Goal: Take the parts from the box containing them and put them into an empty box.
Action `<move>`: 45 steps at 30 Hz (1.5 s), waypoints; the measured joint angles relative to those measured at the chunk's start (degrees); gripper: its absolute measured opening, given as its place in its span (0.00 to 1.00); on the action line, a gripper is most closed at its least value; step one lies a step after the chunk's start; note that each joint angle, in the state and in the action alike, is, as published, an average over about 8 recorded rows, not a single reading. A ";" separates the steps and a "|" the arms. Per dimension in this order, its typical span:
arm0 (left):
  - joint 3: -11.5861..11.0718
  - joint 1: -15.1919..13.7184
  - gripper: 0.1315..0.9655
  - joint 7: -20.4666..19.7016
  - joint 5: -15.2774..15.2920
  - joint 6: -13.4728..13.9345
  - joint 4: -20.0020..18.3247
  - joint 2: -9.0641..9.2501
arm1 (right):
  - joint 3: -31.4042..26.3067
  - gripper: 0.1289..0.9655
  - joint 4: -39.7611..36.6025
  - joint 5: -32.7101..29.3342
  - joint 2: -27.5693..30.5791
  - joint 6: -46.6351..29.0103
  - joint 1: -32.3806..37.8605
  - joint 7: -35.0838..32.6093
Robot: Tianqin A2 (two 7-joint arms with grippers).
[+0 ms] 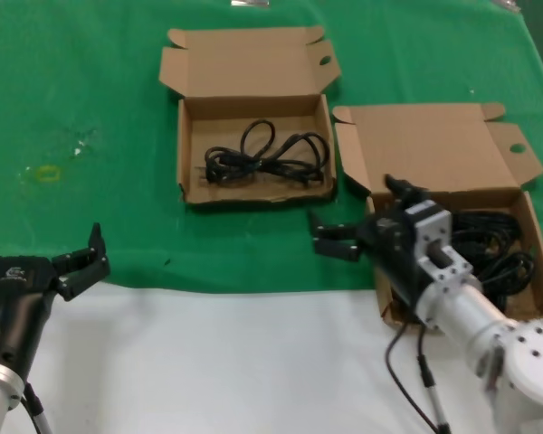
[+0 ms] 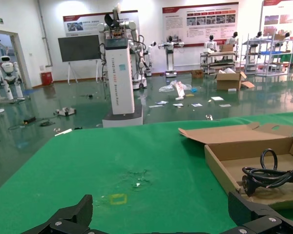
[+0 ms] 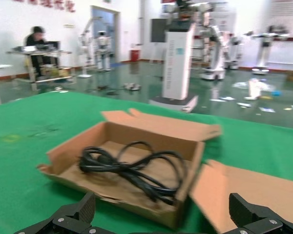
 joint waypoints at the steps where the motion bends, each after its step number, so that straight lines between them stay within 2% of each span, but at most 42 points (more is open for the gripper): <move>1: 0.00 0.00 1.00 0.00 0.00 0.00 0.00 0.00 | 0.87 1.00 1.06 -0.03 0.23 0.43 -1.07 0.23; 16: 0.00 0.00 1.00 0.00 0.00 0.00 0.00 0.00 | 12.50 1.00 15.38 -0.47 3.25 6.29 -15.46 3.29; 45: 0.00 0.00 1.00 0.00 0.00 0.00 0.00 0.00 | 13.06 1.00 16.07 -0.50 3.40 6.57 -16.15 3.43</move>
